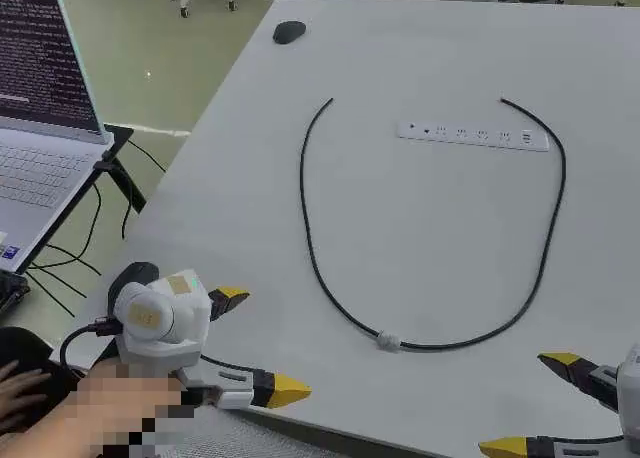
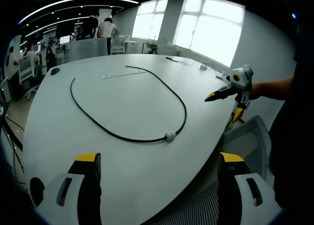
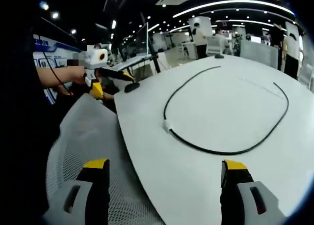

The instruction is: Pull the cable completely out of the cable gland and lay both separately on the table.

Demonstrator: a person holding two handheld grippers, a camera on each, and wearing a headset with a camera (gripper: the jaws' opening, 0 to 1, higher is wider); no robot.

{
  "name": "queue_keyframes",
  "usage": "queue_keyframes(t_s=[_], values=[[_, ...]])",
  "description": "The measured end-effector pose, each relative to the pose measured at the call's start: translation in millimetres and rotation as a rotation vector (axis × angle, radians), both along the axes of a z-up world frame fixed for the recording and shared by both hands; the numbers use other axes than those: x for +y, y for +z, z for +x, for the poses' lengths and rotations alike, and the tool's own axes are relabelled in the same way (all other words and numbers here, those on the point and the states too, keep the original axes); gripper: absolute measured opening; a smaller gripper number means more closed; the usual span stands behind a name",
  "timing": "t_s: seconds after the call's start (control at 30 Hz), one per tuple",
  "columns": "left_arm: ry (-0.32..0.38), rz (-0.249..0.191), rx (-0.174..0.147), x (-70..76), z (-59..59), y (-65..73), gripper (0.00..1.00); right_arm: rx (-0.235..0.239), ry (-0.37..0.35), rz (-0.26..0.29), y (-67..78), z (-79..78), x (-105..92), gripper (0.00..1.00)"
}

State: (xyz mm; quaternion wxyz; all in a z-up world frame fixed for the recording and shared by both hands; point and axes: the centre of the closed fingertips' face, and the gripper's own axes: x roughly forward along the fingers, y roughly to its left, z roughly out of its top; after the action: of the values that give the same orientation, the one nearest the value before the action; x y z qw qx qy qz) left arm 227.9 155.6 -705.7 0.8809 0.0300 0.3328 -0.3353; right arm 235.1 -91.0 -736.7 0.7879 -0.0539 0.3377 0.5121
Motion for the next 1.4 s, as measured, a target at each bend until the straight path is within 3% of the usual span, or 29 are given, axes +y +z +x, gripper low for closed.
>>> queue_keyframes(t_s=[0.37,0.5,0.6,0.7,0.83,1.07,1.4], values=[[0.007,-0.009,0.010,1.8,4.9,0.4,0.99,0.005,0.007,0.006,0.8,6.6,4.8,0.94],[0.009,-0.009,0.011,-0.7,5.3,2.4,0.99,0.018,-0.032,0.075,13.9,16.1,12.7,0.94],[-0.007,0.011,0.028,0.2,3.7,-6.4,0.99,0.009,-0.032,0.086,18.0,20.7,16.9,0.94],[-0.024,0.033,0.034,-0.6,1.2,-9.0,0.99,0.004,-0.015,0.077,16.8,22.9,20.7,0.94],[-0.001,-0.002,0.029,-0.9,4.3,-3.1,0.99,-0.008,0.019,0.040,13.1,24.0,26.7,0.94],[-0.007,0.009,0.028,3.8,5.7,-8.3,0.99,-0.028,0.054,0.037,21.8,30.3,45.8,0.92],[-0.015,-0.006,0.037,2.0,10.9,-12.4,0.99,-0.061,0.102,-0.011,17.0,45.9,63.8,0.90]])
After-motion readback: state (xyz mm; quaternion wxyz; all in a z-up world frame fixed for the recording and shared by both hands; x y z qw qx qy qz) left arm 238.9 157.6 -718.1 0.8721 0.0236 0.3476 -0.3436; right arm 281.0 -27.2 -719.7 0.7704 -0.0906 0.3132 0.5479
